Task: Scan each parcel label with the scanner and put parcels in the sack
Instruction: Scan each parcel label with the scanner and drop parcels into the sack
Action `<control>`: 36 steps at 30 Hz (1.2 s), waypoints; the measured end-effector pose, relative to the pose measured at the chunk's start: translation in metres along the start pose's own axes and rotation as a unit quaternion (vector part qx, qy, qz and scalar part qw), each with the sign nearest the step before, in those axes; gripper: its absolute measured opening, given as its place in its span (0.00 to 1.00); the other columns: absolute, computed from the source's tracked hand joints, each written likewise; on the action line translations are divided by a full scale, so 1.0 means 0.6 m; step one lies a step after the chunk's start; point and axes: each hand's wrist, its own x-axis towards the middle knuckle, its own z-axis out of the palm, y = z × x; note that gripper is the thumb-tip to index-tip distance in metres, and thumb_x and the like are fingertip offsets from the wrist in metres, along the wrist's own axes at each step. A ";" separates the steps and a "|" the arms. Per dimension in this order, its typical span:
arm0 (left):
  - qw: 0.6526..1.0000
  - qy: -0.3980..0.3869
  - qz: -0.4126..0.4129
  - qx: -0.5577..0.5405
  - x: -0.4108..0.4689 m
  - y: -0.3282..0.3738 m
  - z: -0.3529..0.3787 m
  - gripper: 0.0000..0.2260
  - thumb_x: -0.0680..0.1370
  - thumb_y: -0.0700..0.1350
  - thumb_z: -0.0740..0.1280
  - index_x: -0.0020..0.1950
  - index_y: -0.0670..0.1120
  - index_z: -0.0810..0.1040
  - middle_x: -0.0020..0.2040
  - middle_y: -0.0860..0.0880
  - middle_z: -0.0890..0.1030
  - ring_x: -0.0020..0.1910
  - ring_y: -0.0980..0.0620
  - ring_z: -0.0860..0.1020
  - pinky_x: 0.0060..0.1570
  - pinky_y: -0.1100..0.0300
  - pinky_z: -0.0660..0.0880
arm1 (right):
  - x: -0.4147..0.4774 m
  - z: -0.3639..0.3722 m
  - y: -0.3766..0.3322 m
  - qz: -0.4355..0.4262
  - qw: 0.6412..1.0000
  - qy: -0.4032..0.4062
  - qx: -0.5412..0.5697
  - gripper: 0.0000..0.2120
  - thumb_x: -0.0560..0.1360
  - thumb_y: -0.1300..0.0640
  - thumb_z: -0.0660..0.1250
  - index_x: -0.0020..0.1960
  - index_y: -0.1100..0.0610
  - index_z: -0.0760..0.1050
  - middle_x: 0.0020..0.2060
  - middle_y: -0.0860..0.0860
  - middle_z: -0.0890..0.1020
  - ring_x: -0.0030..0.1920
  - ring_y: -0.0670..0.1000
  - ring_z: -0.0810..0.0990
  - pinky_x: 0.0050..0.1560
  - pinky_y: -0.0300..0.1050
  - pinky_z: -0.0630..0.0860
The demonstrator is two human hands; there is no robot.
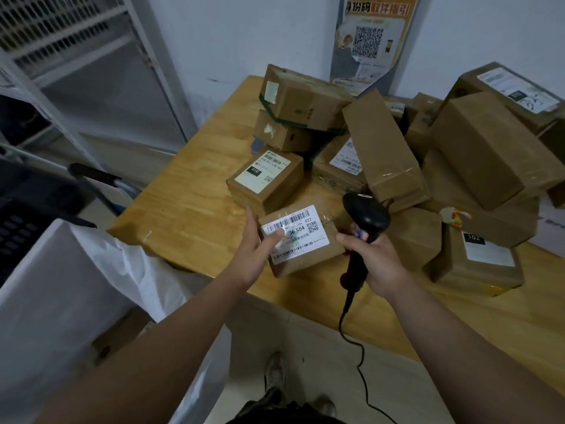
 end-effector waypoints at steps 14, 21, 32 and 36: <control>0.985 0.028 -0.146 -0.091 0.028 -0.019 -0.028 0.26 0.73 0.40 0.73 0.69 0.44 0.70 0.59 0.47 0.80 0.56 0.50 0.81 0.52 0.55 0.79 | 0.007 0.012 -0.009 0.003 0.989 0.059 -0.137 0.11 0.73 0.52 0.73 0.50 0.58 0.79 0.40 0.52 0.81 0.45 0.50 0.80 0.44 0.43 0.74; 0.990 0.108 -0.092 -0.015 0.045 -0.020 -0.022 0.25 0.71 0.39 0.76 0.66 0.44 0.71 0.58 0.48 0.78 0.49 0.52 0.81 0.41 0.64 0.78 | -0.029 0.044 -0.007 -0.067 0.945 0.032 -0.319 0.20 0.68 0.43 0.71 0.34 0.62 0.79 0.26 0.57 0.81 0.30 0.56 0.82 0.40 0.58 0.81; 0.991 0.104 -0.088 -0.001 0.047 -0.029 -0.015 0.26 0.72 0.39 0.75 0.67 0.43 0.70 0.50 0.55 0.76 0.46 0.58 0.78 0.41 0.65 0.77 | -0.045 0.052 0.002 -0.039 0.957 0.036 -0.285 0.12 0.74 0.51 0.70 0.37 0.57 0.77 0.22 0.50 0.78 0.25 0.48 0.79 0.37 0.51 0.81; 0.990 0.105 -0.090 0.004 0.047 -0.031 -0.018 0.26 0.73 0.40 0.75 0.68 0.43 0.69 0.52 0.54 0.76 0.47 0.57 0.78 0.44 0.63 0.77 | -0.047 0.056 0.006 -0.034 0.954 0.027 -0.297 0.12 0.74 0.50 0.70 0.38 0.57 0.77 0.23 0.50 0.78 0.24 0.47 0.79 0.34 0.47 0.80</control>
